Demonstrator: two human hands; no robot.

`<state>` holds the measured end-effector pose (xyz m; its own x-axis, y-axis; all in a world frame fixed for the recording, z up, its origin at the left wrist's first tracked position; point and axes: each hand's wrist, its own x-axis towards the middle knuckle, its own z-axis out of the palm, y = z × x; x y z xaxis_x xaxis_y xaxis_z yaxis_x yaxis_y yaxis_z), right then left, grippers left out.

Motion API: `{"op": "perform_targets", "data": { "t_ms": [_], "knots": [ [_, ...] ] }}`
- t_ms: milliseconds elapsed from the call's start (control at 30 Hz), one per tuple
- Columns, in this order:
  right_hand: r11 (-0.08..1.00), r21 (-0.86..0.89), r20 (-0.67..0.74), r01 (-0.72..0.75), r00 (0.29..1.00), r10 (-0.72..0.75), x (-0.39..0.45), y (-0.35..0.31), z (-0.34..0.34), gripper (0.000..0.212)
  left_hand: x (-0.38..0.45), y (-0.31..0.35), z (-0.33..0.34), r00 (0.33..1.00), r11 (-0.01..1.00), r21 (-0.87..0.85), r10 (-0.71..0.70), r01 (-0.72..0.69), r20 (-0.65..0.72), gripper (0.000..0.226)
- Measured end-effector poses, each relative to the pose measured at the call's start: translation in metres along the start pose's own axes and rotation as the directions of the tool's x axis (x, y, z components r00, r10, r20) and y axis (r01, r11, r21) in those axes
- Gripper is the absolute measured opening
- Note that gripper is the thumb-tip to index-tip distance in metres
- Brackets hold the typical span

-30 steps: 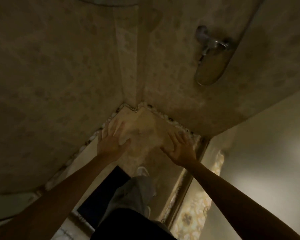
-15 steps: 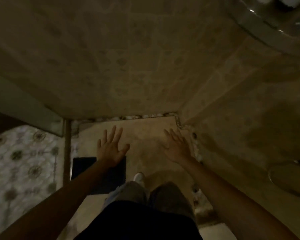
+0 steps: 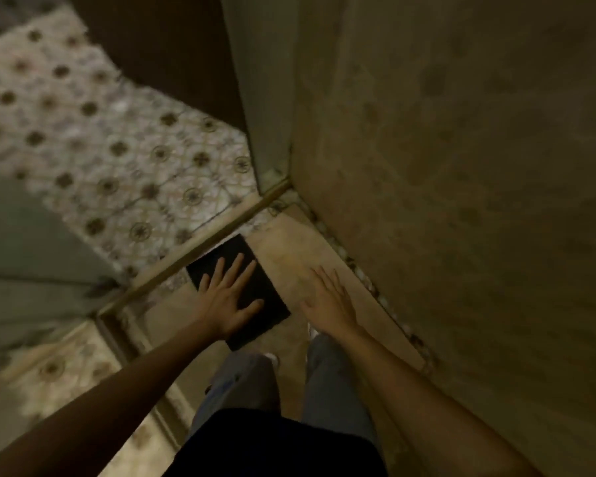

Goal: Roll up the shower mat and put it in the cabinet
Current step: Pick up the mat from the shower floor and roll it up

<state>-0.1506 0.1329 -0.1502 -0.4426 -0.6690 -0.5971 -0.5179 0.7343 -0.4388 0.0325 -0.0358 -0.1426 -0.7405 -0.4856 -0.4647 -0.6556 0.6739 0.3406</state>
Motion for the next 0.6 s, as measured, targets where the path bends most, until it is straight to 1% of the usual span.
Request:
{"op": "perform_targets", "data": {
  "t_ms": [100, 167, 233, 300, 400, 467, 533, 600],
  "knots": [
    [0.981, -0.101, 0.088, 0.166, 0.984, -0.157, 0.047, 0.005, 0.007, 0.082, 0.014, -0.011, 0.02, 0.996, 0.997, -0.024, -0.08, 0.079, -0.043, 0.085],
    [0.949, -0.17, 0.173, 0.265, 0.956, -0.236, 0.073, 0.008, 0.015, 0.089, 0.021, -0.018, 0.03, 0.989, 0.988, -0.084, -0.136, 0.13, -0.058, 0.085],
    [0.918, -0.215, 0.253, 0.333, 0.927, -0.277, 0.097, 0.01, 0.028, 0.092, 0.029, -0.028, 0.042, 0.981, 0.973, -0.165, -0.177, 0.163, -0.076, 0.084],
    [0.887, -0.245, 0.318, 0.391, 0.897, -0.307, 0.124, 0.012, 0.052, 0.09, 0.037, -0.041, 0.062, 0.973, 0.947, -0.262, -0.216, 0.188, -0.083, 0.082],
    [0.812, -0.369, 0.418, 0.453, 0.861, -0.291, 0.167, 0.019, 0.101, 0.084, 0.047, -0.07, 0.116, 0.959, 0.895, -0.385, -0.272, 0.223, -0.076, 0.081],
    [0.71, -0.439, 0.497, 0.551, 0.807, -0.319, 0.203, 0.031, 0.137, 0.086, 0.056, -0.102, 0.165, 0.966, 0.903, -0.37, -0.255, 0.218, -0.053, 0.08],
    [0.6, -0.446, 0.574, 0.664, 0.727, -0.376, 0.247, 0.044, 0.179, 0.089, 0.071, -0.145, 0.22, 0.978, 0.938, -0.29, -0.207, 0.191, -0.024, 0.082],
    [0.496, -0.449, 0.64, 0.743, 0.655, -0.402, 0.292, 0.055, 0.227, 0.091, 0.088, -0.193, 0.274, 0.985, 0.966, -0.194, -0.172, 0.171, 0.014, 0.084]
  ]
}}
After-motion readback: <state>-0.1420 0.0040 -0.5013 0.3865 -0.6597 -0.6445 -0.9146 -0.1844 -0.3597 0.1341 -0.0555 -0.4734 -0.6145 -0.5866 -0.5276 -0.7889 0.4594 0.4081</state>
